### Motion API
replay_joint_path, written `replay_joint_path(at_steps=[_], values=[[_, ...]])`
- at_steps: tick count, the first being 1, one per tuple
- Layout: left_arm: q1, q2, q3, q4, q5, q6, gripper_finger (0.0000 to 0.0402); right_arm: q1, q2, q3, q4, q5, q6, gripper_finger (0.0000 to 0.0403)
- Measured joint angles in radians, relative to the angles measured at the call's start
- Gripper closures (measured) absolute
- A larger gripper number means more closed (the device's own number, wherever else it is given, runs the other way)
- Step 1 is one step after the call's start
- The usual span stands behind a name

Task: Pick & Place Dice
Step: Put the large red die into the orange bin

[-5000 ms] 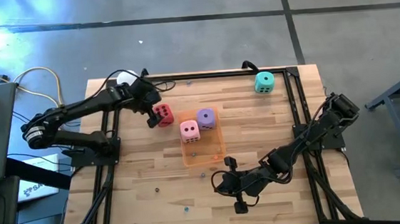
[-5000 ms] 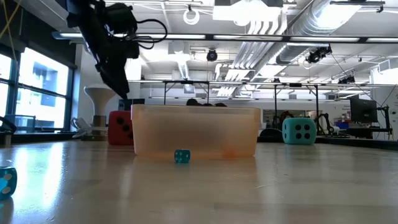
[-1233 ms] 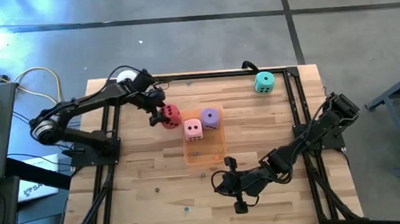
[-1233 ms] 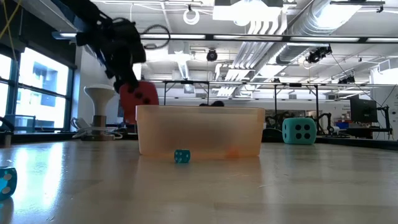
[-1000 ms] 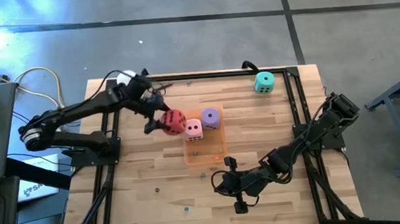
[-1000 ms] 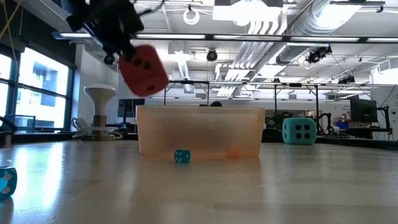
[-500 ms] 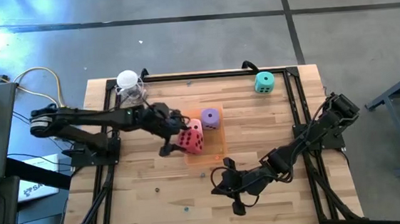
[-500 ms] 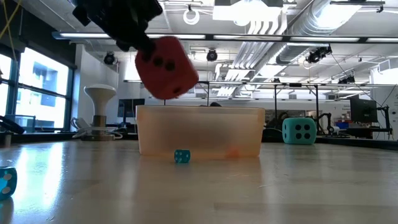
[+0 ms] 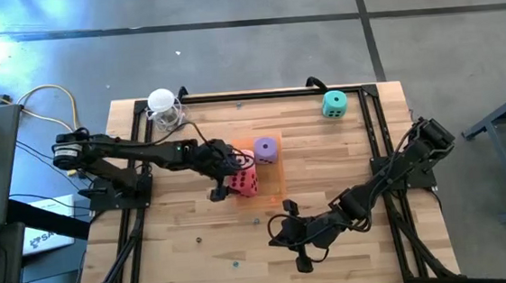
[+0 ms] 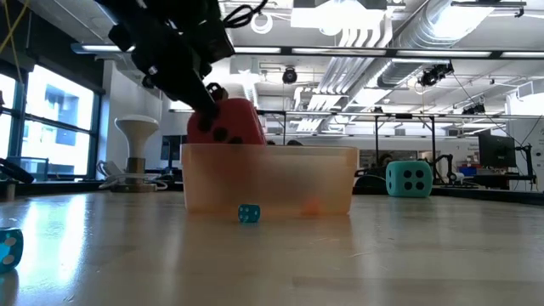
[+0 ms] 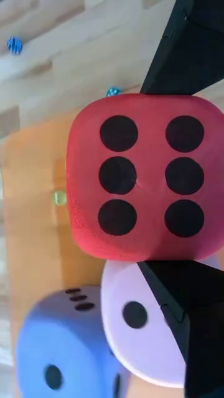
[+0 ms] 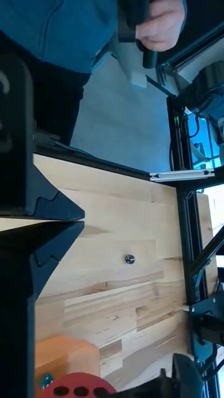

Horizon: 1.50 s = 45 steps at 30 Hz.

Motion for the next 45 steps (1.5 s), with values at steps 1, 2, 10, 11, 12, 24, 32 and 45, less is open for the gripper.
replay_joint_path(at_steps=[1, 2, 10, 11, 12, 24, 32, 45], values=[[0.000, 0.000, 0.000, 0.001, -0.020, -0.022, 0.0040, 0.000, 0.000, 0.000, 0.000, 0.000, -0.001, 0.0399], [0.000, 0.000, 0.000, 0.004, -0.047, -0.046, 0.0040, 0.000, 0.000, 0.000, 0.000, 0.000, -0.002, 0.0399], [-0.008, 0.000, 0.000, 0.038, -0.135, -0.115, 0.0040, 0.000, 0.000, 0.000, -0.013, 0.000, -0.002, 0.0399], [-0.014, 0.000, 0.000, 0.038, -0.135, -0.107, 0.0040, 0.000, 0.000, 0.000, -0.017, 0.000, -0.002, 0.0399], [-0.020, 0.000, 0.000, 0.038, -0.135, -0.099, 0.0040, 0.000, 0.000, 0.000, -0.021, 0.000, -0.002, 0.0399], [-0.086, 0.000, 0.000, 0.038, -0.218, -0.015, 0.0011, -0.002, 0.000, 0.000, -0.027, 0.003, -0.003, 0.0399], [-0.087, 0.000, 0.000, 0.034, -0.219, -0.010, 0.0003, -0.002, 0.000, 0.000, -0.029, 0.003, -0.003, 0.0399], [-0.086, 0.000, 0.000, 0.034, -0.204, -0.026, 0.0002, -0.098, 0.040, 0.000, -0.041, 0.349, -0.145, 0.0399]])
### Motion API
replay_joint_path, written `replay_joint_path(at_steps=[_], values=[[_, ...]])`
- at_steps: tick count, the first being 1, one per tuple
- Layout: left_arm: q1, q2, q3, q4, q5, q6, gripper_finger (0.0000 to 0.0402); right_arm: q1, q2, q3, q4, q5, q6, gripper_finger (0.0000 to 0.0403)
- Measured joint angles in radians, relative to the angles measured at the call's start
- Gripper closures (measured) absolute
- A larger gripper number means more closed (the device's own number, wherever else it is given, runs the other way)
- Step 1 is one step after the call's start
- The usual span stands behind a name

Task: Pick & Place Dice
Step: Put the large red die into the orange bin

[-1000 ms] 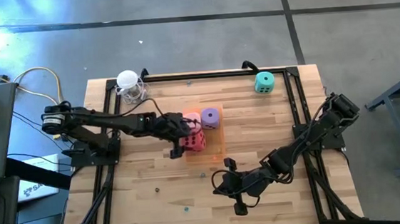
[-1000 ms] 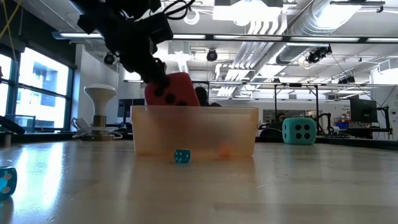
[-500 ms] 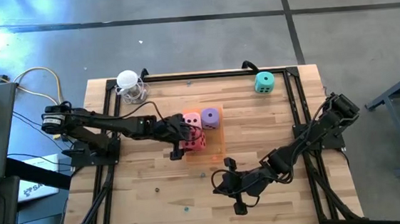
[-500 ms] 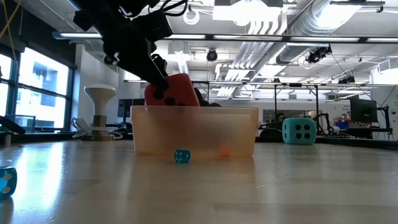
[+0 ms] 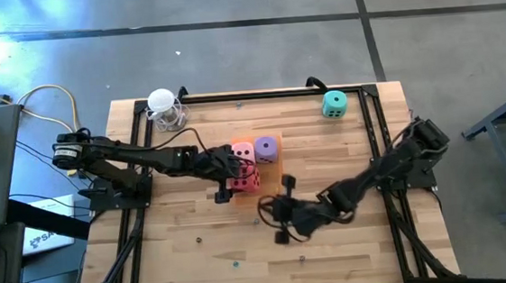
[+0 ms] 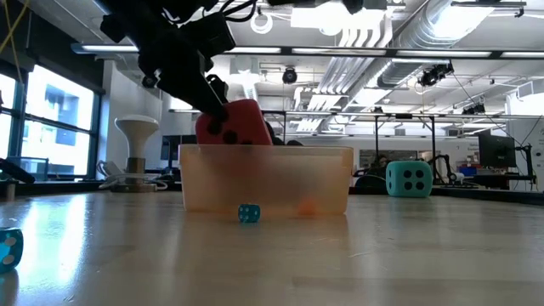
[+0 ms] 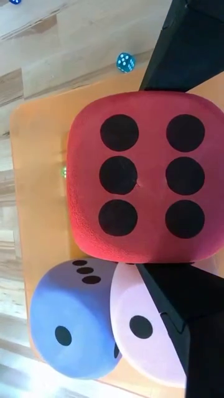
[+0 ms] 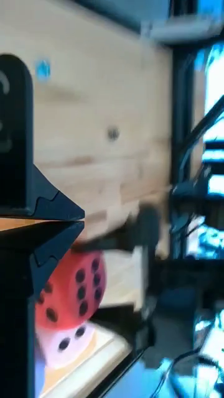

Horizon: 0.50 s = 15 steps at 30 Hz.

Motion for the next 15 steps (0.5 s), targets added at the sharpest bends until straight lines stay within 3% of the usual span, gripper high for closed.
replay_joint_path(at_steps=[15], values=[[0.000, -0.001, 0.000, -0.001, 0.015, -0.026, 0.0002, -0.197, 0.155, 0.000, 0.145, -0.014, -0.057, 0.0399]])
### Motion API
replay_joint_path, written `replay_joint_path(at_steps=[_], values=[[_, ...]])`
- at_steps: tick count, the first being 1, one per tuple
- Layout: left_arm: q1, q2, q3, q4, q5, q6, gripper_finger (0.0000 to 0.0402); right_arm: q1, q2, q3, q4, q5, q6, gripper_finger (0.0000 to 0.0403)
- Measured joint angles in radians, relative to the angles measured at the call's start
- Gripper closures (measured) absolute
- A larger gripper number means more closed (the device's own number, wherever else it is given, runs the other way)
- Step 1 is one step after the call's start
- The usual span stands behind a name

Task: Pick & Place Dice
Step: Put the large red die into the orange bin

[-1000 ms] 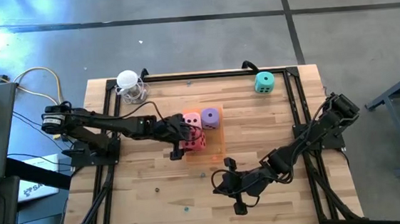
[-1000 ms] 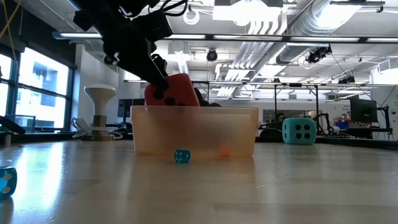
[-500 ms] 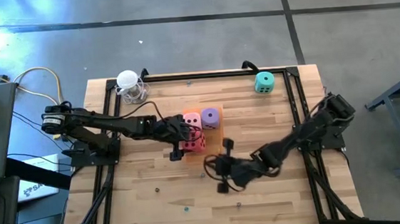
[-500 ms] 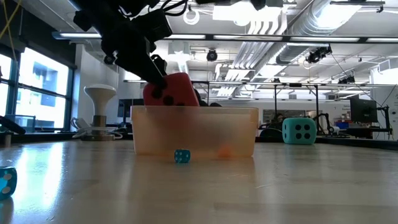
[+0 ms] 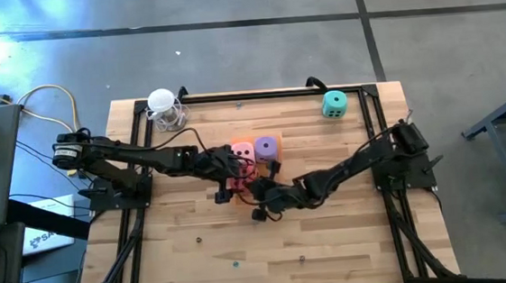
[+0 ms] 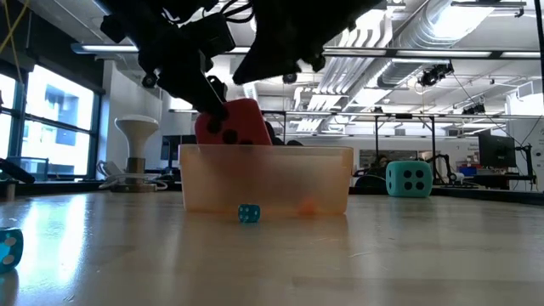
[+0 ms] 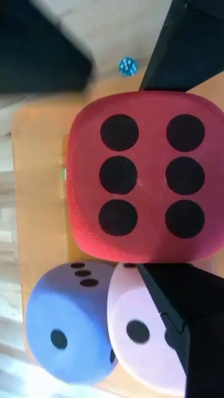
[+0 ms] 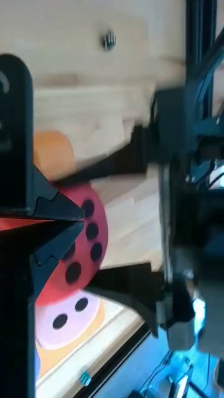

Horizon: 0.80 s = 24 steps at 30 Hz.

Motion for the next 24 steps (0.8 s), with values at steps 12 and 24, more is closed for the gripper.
replay_joint_path(at_steps=[12, 24], values=[[0.000, -0.001, -0.002, 0.004, 0.017, 0.008, 0.0002, -0.065, 0.090, 0.000, -0.012, -0.082, 0.055, 0.0399], [0.000, -0.001, -0.001, 0.005, 0.012, 0.095, 0.0002, -0.057, 0.096, 0.000, -0.020, -0.094, 0.054, 0.0399]])
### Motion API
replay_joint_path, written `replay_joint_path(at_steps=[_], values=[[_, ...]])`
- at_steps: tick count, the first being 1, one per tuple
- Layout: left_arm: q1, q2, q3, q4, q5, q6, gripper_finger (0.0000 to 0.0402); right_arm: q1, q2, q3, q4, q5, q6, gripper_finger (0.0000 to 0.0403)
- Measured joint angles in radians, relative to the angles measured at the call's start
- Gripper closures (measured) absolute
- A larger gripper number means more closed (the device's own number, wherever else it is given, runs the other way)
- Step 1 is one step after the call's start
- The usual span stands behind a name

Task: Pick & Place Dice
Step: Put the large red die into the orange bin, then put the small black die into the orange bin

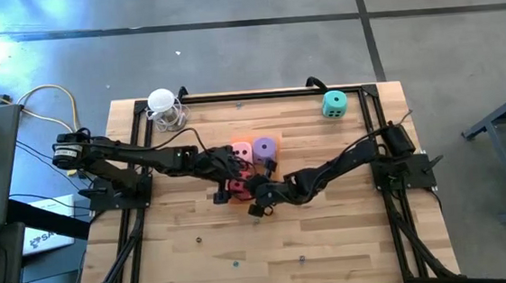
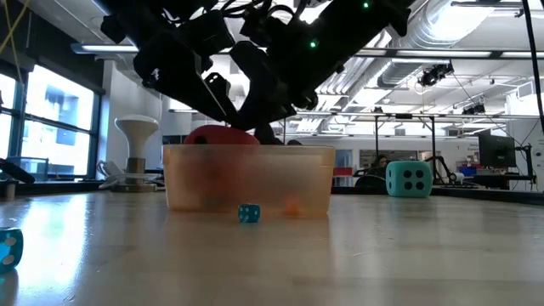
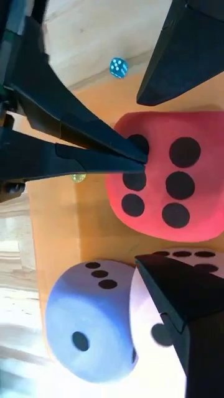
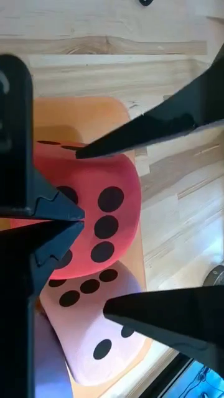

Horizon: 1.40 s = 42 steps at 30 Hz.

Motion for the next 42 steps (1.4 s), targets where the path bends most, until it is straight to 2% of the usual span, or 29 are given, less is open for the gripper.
replay_joint_path(at_steps=[4, 8, 13, 17, 19, 21, 26, 29, 33, 37, 42], values=[[0.000, 0.000, 0.000, 0.000, -0.030, 0.076, 0.0002, 0.022, -0.023, 0.000, -0.012, 0.020, -0.005, 0.0399], [0.000, -0.009, 0.000, -0.001, -0.039, 0.137, 0.0002, 0.065, -0.083, 0.001, -0.052, 0.117, -0.010, 0.0399], [-0.004, -0.056, 0.002, 0.004, -0.111, 0.118, 0.0002, 0.132, -0.156, 0.000, -0.137, 0.239, -0.004, 0.0399], [-0.017, -0.125, 0.002, -0.008, -0.122, 0.117, 0.0002, 0.188, -0.195, 0.000, -0.248, 0.329, 0.038, 0.0399], [-0.030, -0.160, 0.002, -0.025, -0.123, 0.107, 0.0002, 0.209, -0.210, 0.000, -0.303, 0.339, 0.081, 0.0399], [-0.047, -0.190, 0.002, -0.033, -0.123, 0.083, 0.0002, 0.232, -0.223, 0.000, -0.364, 0.292, 0.122, 0.0399], [-0.097, -0.224, 0.002, -0.113, -0.123, 0.005, 0.0002, 0.290, -0.236, 0.000, -0.434, -0.020, 0.157, 0.0399], [-0.130, -0.224, 0.001, -0.130, -0.114, -0.063, 0.0002, 0.318, -0.237, 0.000, -0.473, -0.127, 0.176, 0.0399], [-0.181, -0.224, 0.001, -0.135, -0.111, -0.136, 0.0002, 0.326, -0.237, 0.000, -0.560, -0.135, 0.204, 0.0399], [-0.250, -0.224, 0.001, -0.139, -0.110, -0.146, 0.0002, 0.327, -0.237, 0.000, -0.654, -0.138, 0.246, 0.0399], [-0.349, -0.224, -0.008, -0.144, -0.110, -0.207, 0.0002, 0.326, -0.237, 0.000, -0.766, -0.105, 0.301, 0.0399]])
